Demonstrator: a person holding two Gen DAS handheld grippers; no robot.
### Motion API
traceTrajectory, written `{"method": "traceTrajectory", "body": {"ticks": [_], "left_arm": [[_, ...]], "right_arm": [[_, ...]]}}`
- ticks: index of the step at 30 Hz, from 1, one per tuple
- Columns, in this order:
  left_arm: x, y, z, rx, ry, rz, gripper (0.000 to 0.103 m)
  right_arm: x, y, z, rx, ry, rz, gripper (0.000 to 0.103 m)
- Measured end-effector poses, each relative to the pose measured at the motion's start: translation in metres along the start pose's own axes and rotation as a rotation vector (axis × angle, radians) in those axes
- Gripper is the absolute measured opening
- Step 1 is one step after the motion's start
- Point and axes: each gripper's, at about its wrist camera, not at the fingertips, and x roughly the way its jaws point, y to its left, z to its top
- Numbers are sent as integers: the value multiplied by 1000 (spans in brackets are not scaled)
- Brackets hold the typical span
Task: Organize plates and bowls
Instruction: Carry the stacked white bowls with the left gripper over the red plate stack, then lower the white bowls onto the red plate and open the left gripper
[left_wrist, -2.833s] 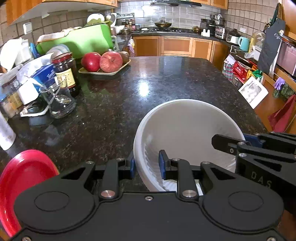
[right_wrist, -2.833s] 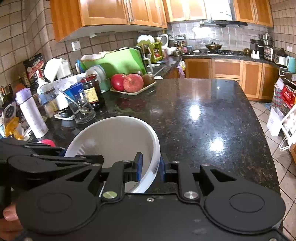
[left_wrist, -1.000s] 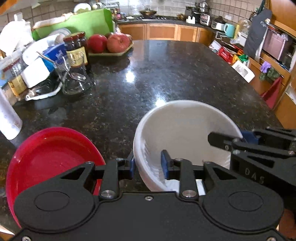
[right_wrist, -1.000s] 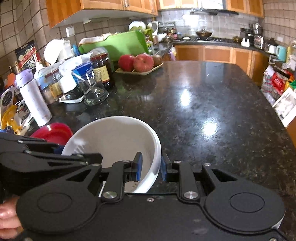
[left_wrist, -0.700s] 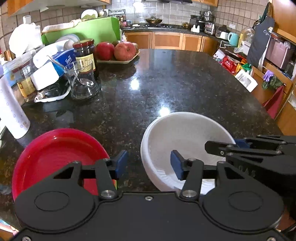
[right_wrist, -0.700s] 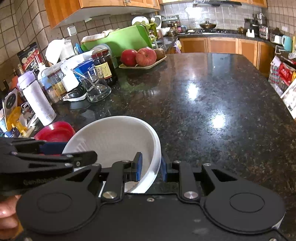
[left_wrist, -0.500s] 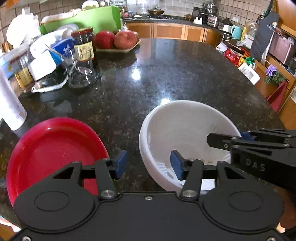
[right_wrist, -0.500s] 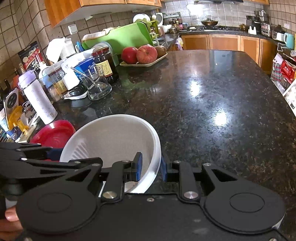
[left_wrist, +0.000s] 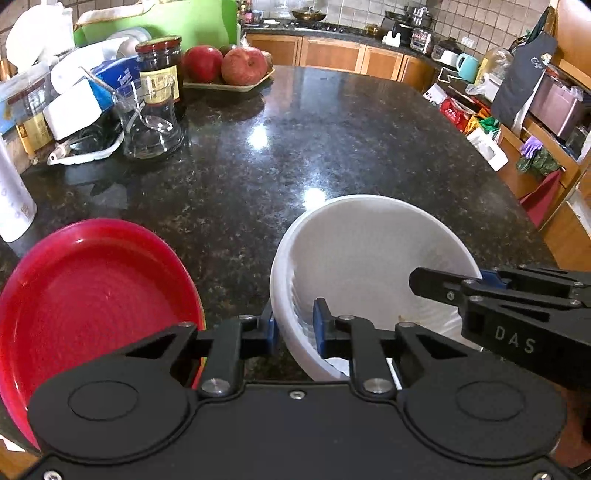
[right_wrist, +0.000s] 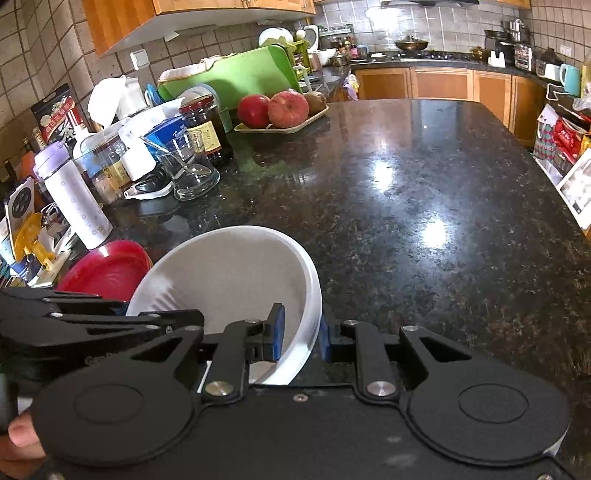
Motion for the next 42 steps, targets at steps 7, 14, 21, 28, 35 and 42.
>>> {"method": "traceTrajectory", "body": {"ticks": [7, 14, 21, 28, 35, 42], "left_arm": [[-13, 1, 4, 18, -33, -17, 26], [-34, 19, 8, 17, -81, 3, 26], [-55, 55, 5, 12, -104, 42, 26], [-66, 97, -7, 4, -86, 83, 26], [-67, 129, -16, -2, -59, 84, 26], [-64, 149, -17, 14, -49, 63, 28]], "right_arm": [[-15, 11, 5, -19, -50, -15, 21], [-22, 41, 13, -56, -94, 7, 21], [-19, 85, 16, -89, -108, 56, 21], [3, 130, 9, -101, -74, 83, 21], [20, 158, 2, -85, -49, 68, 21], [29, 171, 1, -67, -40, 39, 23]]}}
